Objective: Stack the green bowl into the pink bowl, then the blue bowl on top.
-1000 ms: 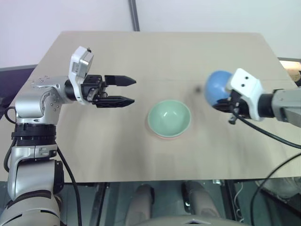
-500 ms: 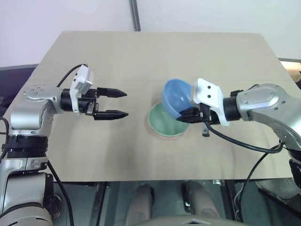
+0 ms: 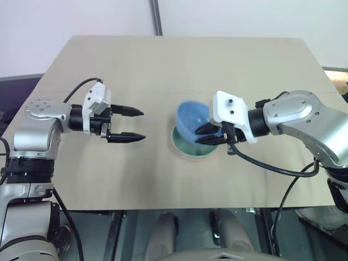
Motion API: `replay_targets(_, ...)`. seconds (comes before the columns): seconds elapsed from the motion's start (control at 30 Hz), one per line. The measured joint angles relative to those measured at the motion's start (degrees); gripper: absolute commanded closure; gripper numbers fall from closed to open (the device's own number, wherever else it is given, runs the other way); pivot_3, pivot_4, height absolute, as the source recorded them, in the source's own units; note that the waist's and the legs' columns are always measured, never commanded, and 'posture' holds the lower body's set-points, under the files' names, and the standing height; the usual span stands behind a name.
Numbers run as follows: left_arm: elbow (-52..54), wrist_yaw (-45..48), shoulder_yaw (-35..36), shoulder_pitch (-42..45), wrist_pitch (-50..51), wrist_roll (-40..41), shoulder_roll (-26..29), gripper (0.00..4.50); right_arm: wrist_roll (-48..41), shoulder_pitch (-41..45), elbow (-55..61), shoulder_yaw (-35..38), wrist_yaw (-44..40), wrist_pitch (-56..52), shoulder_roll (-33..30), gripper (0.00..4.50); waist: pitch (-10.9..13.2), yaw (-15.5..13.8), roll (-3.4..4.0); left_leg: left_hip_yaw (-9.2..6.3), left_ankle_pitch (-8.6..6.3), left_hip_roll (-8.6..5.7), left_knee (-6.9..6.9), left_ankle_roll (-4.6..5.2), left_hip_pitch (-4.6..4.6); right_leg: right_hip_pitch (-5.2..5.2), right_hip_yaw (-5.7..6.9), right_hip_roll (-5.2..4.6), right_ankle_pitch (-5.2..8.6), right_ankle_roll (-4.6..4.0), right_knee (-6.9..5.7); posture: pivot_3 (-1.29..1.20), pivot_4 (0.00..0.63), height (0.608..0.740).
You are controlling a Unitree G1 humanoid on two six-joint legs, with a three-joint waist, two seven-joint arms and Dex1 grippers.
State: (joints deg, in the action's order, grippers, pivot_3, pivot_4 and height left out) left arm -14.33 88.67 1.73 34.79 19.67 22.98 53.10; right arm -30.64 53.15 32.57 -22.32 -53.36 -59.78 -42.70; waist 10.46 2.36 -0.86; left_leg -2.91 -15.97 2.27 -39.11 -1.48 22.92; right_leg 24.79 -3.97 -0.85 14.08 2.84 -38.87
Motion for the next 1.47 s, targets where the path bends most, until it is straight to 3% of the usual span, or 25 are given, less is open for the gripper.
replay_targets(0.07,-0.32,0.18,-0.09,0.31,-0.22,-0.3,0.0,0.0,0.09,-0.37,0.05,-0.23,0.22,-0.12,0.11,1.47,0.0,0.03,0.0,0.0,0.0,0.0,0.0,0.0,0.0,0.0,0.0,0.0,0.0,0.0,0.0,0.0,0.15,0.74)
replay_targets(0.1,-0.43,0.29,-0.09,0.46,-0.31,-0.31,0.0,0.0,0.12,-0.58,0.07,-0.23,0.59,-0.32,0.35,0.8,0.0,0.05,0.0,0.0,0.0,0.0,0.0,0.0,0.0,0.0,0.0,0.0,0.0,0.0,-0.01,0.0,0.15,0.74)
replay_targets(0.17,-0.48,0.43,-0.11,0.78,-0.41,-0.33,-0.01,0.0,0.13,-0.77,0.09,-0.23,1.21,-0.75,0.63,0.19,0.0,0.05,0.0,0.0,0.0,0.0,0.0,0.0,0.0,0.0,0.0,0.0,0.0,0.0,-0.01,0.0,0.15,0.74)
replay_targets(0.47,-1.25,0.48,-0.08,1.03,-0.92,-0.34,-0.33,0.0,-2.57,-1.07,-5.71,7.04,-0.02,-2.61,-1.55,0.19,0.0,-0.08,0.0,0.0,0.0,0.0,0.0,0.0,0.0,-0.01,0.0,0.0,0.0,0.0,0.01,0.0,0.15,0.74)
replay_targets(0.63,0.76,-2.67,1.39,-1.18,3.77,1.31,-0.3,0.0,-1.34,-8.79,-14.52,13.44,-1.26,4.36,-3.3,0.19,-0.01,-0.03,-0.03,0.02,-0.01,-0.01,0.01,0.01,0.02,-0.01,-0.02,-0.02,0.0,0.0,0.03,0.0,0.15,0.74)
replay_targets(0.83,9.65,-9.76,7.61,-10.49,11.28,5.05,0.48,0.0,-0.19,-21.43,-27.85,23.84,-10.63,19.15,-9.76,0.19,0.01,-0.03,-0.01,0.06,-0.02,0.0,0.01,0.04,0.01,-0.01,-0.04,-0.04,0.0,0.01,0.04,0.0,0.15,0.74)
replay_targets(0.97,13.64,-12.75,11.33,-14.05,13.77,6.93,0.56,0.0,-0.03,-23.38,-32.18,27.2,-14.41,23.04,-12.4,0.19,0.01,0.1,-0.01,0.06,-0.02,0.04,0.01,0.04,-0.13,-0.07,-0.05,0.0,0.0,0.01,-0.01,0.0,0.15,0.74)
replay_targets(1.07,21.1,-17.17,18.11,-24.32,15.54,8.71,0.56,0.0,-0.01,-28.68,-37.74,32.56,-19.17,30.49,-13.26,0.19,0.01,0.28,0.0,0.16,-0.03,0.06,0.04,0.04,-0.18,-0.08,-0.14,0.01,0.0,0.01,0.0,0.0,0.15,0.74)
replay_targets(1.17,22.59,-18.34,20.37,-29.59,14.5,7.91,0.78,0.0,-0.91,-31.18,-38.95,35.56,-22.33,33.73,-13.17,0.19,0.02,0.03,0.01,0.15,-0.02,0.05,0.04,0.04,-0.2,-0.09,-0.13,0.01,0.0,0.01,0.0,0.0,0.15,0.74)
replay_targets(1.47,24.22,-19.68,22.88,-30.5,14.14,9.84,1.88,0.0,-2.48,-32.92,-38.84,37.09,-26.46,35.15,-13.25,0.19,0.02,-0.08,0.01,0.16,-0.03,0.04,0.02,0.04,-0.26,-0.18,-0.13,0.0,0.0,0.01,0.02,0.0,0.15,0.74)
